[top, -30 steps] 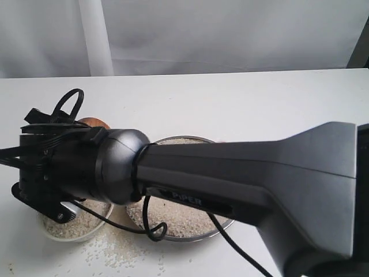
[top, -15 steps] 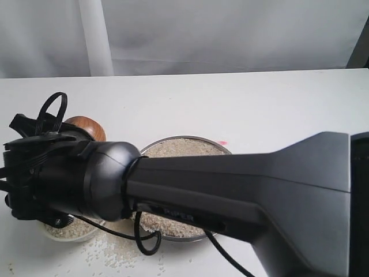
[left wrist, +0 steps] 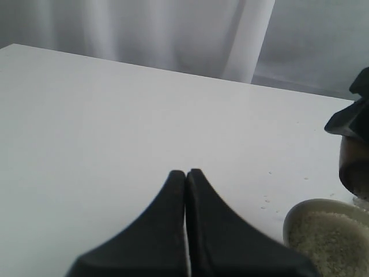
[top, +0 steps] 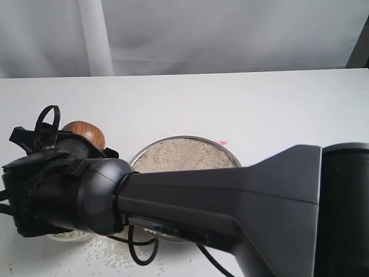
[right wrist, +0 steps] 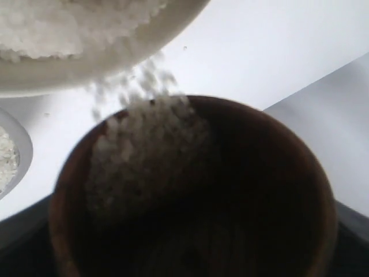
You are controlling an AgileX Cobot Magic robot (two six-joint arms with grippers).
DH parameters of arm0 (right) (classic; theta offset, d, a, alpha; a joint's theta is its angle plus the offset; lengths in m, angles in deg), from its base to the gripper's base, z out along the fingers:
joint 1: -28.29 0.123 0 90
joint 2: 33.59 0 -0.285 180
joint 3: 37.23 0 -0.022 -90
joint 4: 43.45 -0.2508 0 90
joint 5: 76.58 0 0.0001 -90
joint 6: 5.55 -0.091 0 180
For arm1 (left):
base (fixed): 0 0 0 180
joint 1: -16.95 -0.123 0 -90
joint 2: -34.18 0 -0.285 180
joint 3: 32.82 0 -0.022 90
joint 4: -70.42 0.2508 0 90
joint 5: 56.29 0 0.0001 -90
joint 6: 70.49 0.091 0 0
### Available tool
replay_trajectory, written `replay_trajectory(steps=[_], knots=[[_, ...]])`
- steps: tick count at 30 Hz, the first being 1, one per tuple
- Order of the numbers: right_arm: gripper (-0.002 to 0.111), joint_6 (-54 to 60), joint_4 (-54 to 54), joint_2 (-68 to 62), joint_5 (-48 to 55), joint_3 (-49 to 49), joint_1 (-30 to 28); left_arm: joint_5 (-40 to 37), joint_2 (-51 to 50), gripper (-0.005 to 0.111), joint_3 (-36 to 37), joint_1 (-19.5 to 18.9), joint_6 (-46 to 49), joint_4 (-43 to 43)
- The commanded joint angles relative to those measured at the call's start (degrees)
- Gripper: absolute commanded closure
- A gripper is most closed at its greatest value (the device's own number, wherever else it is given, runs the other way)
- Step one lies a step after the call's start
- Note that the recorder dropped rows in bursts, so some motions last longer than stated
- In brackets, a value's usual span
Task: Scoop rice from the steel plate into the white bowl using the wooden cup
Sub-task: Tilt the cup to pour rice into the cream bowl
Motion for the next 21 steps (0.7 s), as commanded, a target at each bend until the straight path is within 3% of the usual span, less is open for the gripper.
replay_trajectory(steps=[1,21], knots=[[0.108,0.0,2.59,0.33,0.39,-0.28,0.78,0.36,0.13,0.107,-0.2,0.27,-0.1,-0.33],[0.108,0.24,6.39,0.33,4.58,-0.28,2.28,0.36,0.13,0.107,-0.2,0.27,-0.1,-0.33]])
